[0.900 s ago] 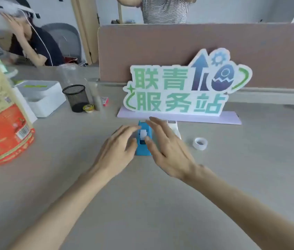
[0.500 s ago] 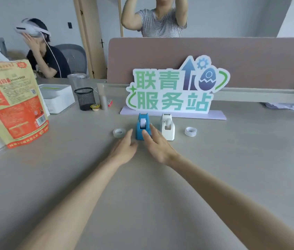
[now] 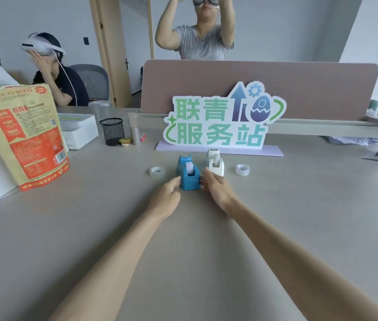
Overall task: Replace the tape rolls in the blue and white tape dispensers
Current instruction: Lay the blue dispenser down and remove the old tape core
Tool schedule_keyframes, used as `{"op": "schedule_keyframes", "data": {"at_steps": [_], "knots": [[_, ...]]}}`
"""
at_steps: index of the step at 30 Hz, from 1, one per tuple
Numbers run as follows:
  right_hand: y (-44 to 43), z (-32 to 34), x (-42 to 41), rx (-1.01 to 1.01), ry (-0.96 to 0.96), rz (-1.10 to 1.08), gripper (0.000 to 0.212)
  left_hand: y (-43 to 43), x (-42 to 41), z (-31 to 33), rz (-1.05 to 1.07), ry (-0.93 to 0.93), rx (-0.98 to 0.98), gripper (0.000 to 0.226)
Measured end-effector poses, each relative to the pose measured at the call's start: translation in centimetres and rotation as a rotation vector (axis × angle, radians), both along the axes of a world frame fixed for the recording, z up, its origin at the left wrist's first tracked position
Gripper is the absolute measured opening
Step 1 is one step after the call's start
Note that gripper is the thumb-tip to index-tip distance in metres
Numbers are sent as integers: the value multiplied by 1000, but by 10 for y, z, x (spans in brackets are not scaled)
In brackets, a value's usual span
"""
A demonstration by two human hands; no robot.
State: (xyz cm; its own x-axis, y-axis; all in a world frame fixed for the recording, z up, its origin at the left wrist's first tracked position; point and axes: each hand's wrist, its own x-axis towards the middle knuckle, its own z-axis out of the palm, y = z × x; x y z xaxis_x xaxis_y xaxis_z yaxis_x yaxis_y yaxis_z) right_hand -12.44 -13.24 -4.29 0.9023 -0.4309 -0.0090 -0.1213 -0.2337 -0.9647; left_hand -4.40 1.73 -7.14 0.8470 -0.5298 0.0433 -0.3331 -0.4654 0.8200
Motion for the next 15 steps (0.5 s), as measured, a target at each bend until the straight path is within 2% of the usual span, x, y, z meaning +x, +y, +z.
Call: {"op": "schedule_keyframes", "data": {"at_steps": [3, 6, 9, 15], "knots": [[-1, -9, -21, -109, -3, -5, 56, 16, -27, 7, -79, -8, -30, 73], [0, -12, -36, -169, -44, -14, 52, 26, -39, 12, -141, 8, -63, 65], [6, -10, -39, -229, -38, -32, 52, 29, -42, 13, -112, 33, -105, 54], [14, -11, -20, -545, -31, -6, 87, 19, -14, 11, 88, -135, -147, 44]]}}
